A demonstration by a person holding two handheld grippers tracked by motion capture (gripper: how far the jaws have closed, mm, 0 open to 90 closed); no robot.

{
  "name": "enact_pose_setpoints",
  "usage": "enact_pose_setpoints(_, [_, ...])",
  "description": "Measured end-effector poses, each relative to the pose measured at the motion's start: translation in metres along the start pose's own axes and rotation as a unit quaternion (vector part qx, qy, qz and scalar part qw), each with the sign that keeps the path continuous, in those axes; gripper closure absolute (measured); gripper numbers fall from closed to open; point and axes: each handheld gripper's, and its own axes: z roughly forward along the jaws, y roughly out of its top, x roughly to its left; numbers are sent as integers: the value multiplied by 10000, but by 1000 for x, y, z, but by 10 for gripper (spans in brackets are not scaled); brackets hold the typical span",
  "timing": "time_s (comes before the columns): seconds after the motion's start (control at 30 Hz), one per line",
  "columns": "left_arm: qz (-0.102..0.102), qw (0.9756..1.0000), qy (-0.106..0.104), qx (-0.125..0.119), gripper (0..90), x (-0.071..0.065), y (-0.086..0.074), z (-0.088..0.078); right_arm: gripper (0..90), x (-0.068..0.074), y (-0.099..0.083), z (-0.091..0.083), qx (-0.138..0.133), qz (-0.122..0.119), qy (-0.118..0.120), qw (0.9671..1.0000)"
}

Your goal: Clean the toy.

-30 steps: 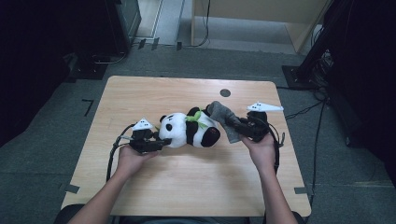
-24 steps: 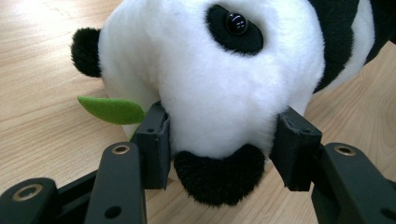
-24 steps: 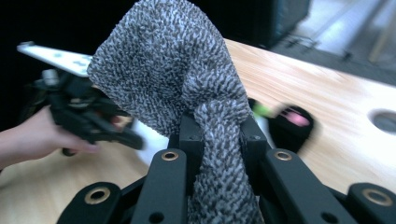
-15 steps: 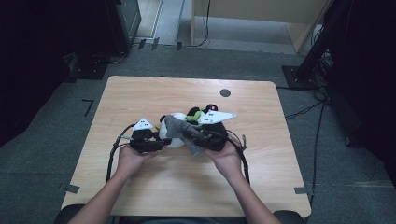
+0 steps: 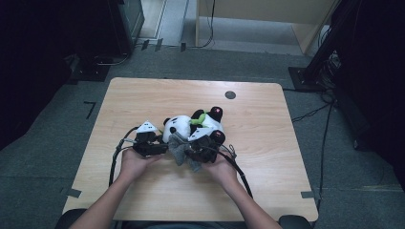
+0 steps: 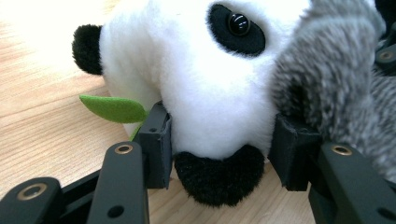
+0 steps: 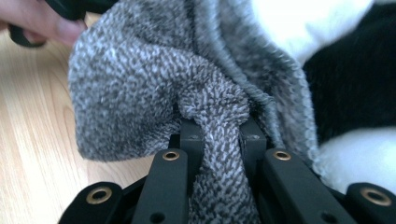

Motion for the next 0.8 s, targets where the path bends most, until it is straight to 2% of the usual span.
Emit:
enact_pose_setpoints(0.1, [26,10000,4,0,484,0,0,0,785,-3,-2,-1,144,41,4,9999])
enact_pose_setpoints(0.2, [151,9998,94,46,488,-3,2,0,785,-7,-4,-4,276,29,-11,9996])
enact_pose_setpoints(0.4, [112,9999,46,38,496,-2,2,1,785,-12,-7,-13,340,28,-81,9994])
enact_pose_setpoints(0.63, [55,10000,4,37,499,-1,2,1,784,-21,-5,-36,197,115,-223,9995])
enact_pose_setpoints(0.8, [45,10000,1,43,500,-2,2,1,783,-33,-5,-57,-48,282,-362,9989])
